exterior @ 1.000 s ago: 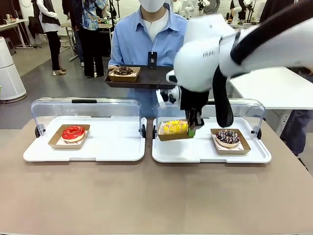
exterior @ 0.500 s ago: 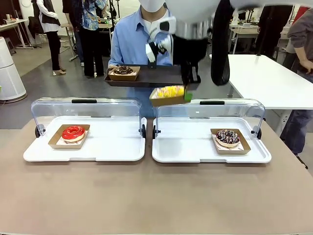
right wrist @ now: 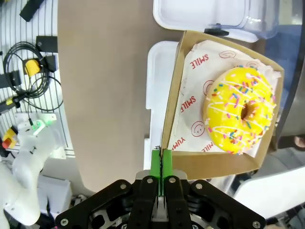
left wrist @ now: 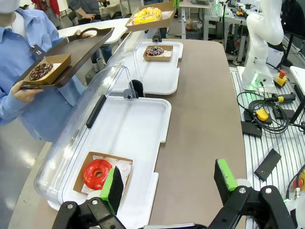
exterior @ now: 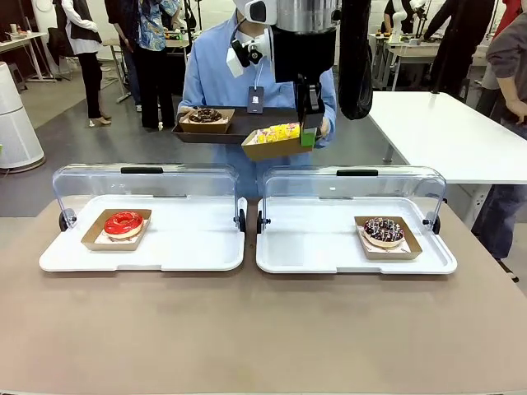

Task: Provide the desired donut to the person.
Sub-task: Pick up and lift the Paper togo box containing the Donut pointed at by the person, then place the picked Paper togo box onto the Handle tray extended by the person.

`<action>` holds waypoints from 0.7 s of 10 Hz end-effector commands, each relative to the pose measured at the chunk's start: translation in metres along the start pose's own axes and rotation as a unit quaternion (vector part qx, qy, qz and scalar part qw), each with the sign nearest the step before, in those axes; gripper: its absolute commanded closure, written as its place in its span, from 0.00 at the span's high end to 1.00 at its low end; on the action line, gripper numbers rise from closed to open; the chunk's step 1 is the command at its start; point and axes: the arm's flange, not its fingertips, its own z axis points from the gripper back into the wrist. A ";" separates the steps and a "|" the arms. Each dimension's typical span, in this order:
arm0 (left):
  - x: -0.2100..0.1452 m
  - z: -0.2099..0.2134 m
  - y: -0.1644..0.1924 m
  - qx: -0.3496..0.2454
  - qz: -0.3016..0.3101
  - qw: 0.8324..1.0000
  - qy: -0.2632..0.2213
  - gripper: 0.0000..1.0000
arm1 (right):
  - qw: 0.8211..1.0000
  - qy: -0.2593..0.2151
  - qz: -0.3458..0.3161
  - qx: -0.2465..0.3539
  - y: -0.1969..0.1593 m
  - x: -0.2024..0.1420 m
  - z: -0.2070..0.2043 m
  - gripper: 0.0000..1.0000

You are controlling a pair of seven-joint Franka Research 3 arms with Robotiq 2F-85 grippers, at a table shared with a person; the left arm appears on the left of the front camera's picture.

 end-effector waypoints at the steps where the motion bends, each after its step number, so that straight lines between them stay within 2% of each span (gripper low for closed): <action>1: 0.000 0.001 -0.002 0.001 -0.003 1.000 -0.007 1.00 | 1.000 -0.002 -0.002 -0.002 0.000 0.000 0.007 0.00; 7: 0.000 0.001 -0.002 0.001 -0.003 1.000 -0.007 1.00 | 1.000 -0.002 -0.002 -0.002 0.000 0.000 0.007 0.00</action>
